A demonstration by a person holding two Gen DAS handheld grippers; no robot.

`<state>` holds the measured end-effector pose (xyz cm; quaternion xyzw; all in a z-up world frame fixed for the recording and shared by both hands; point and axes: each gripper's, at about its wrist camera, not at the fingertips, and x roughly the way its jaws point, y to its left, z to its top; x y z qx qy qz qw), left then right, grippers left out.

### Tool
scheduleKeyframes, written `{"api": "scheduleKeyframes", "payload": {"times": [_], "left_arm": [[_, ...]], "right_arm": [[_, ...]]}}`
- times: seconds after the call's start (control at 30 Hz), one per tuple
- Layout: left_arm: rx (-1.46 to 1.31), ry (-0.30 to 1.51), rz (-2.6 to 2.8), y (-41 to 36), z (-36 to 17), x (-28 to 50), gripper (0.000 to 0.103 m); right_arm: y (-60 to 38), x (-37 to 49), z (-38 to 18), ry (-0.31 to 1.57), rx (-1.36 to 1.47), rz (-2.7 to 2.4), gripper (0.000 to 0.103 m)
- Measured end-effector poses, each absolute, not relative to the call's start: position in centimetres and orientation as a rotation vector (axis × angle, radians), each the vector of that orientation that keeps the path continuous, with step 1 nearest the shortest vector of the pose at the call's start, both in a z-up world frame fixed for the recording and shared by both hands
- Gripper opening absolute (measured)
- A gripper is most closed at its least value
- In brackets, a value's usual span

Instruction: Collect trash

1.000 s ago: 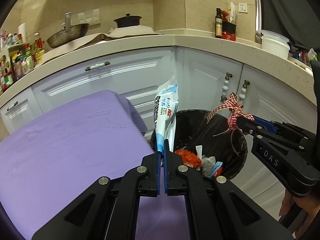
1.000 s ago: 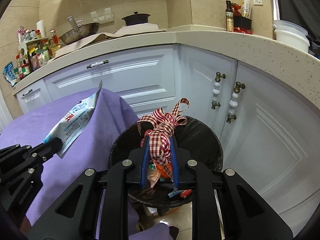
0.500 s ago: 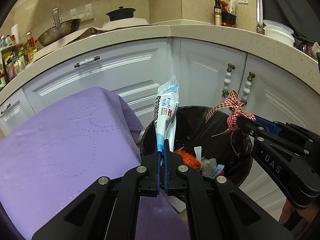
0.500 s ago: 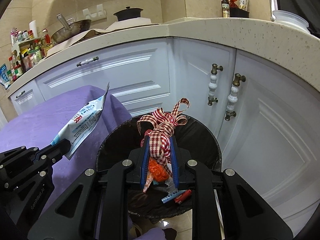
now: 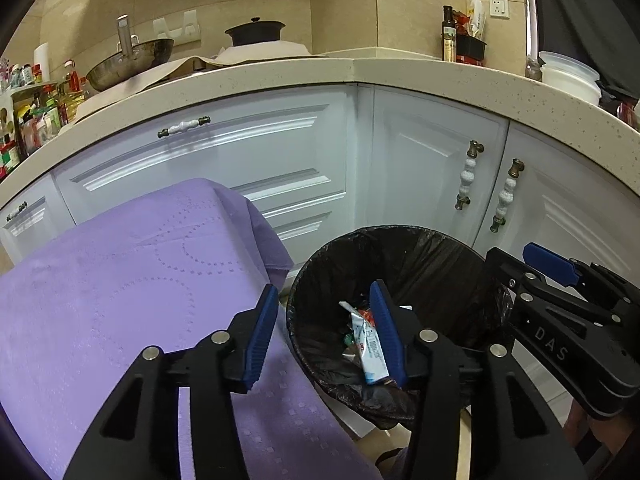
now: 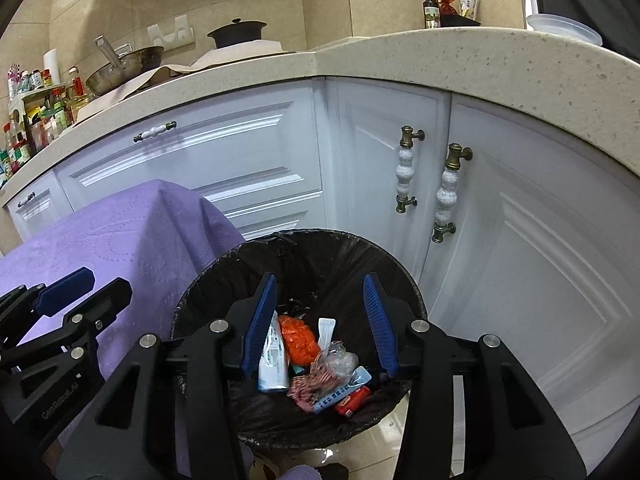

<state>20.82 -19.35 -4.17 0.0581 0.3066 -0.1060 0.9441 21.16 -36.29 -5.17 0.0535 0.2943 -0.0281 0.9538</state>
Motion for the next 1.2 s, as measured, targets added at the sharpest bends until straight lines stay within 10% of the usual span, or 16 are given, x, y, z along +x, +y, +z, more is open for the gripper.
{"api": "scheduleKeyframes", "payload": {"times": [1.2], "left_arm": [[0.078, 0.5, -0.186, -11.3, -0.3, 10.8, 0.076]], "right_arm": [[-30.2, 9.2, -1.2, 0.521, 0.065, -0.053, 0.068]]}}
